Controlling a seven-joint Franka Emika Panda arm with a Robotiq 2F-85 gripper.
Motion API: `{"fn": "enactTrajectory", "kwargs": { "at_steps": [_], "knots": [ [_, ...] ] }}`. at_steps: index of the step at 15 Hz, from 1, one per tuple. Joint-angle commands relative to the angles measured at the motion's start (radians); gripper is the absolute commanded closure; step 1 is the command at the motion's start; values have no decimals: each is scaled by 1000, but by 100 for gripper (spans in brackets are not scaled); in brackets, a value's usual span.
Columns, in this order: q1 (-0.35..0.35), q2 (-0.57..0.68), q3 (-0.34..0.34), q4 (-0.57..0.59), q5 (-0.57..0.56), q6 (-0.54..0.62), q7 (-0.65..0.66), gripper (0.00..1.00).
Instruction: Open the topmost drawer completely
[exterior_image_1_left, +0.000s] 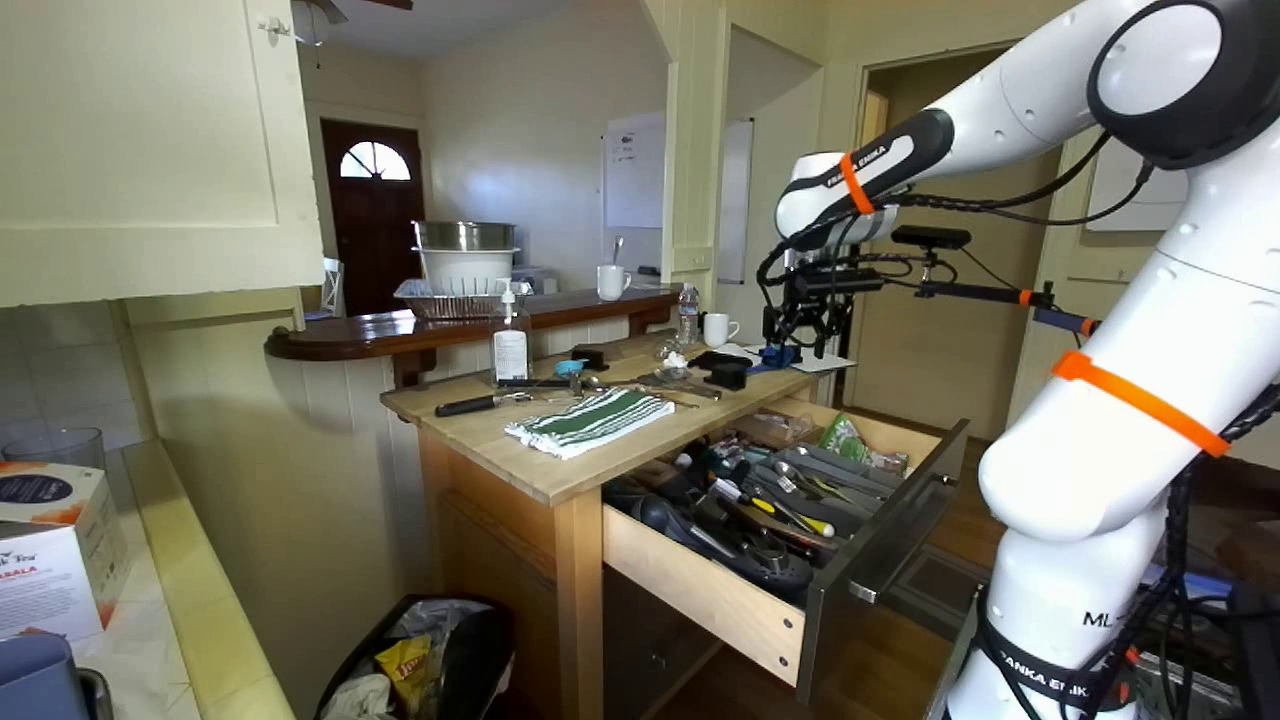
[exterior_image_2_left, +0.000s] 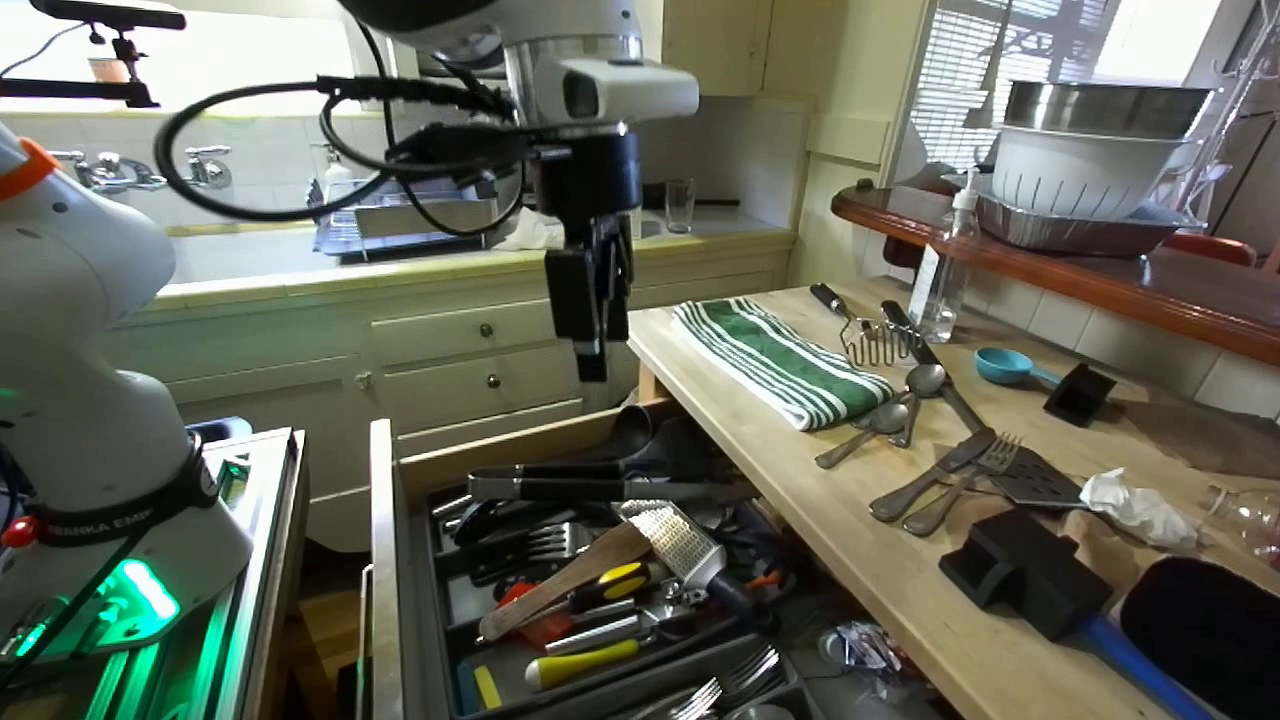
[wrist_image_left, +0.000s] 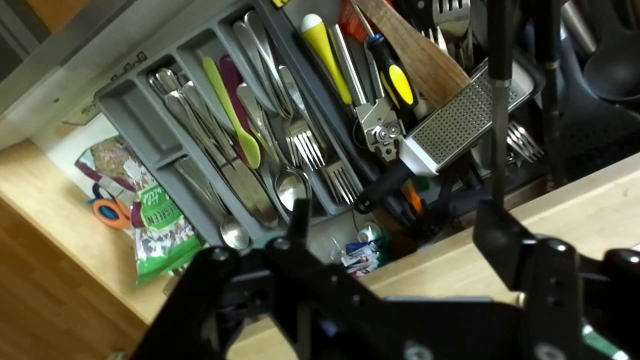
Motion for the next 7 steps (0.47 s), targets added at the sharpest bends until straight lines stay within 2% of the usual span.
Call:
{"fn": "enactTrajectory", "kwargs": {
  "at_steps": [1,2,7],
  "knots": [
    [36,12,7,138,-37,-118,-151,0],
    [23,-9,2,64,-15,-57,-77,0],
    [26,-7,0,76,-14,-66,-87,0]
  ]
}}
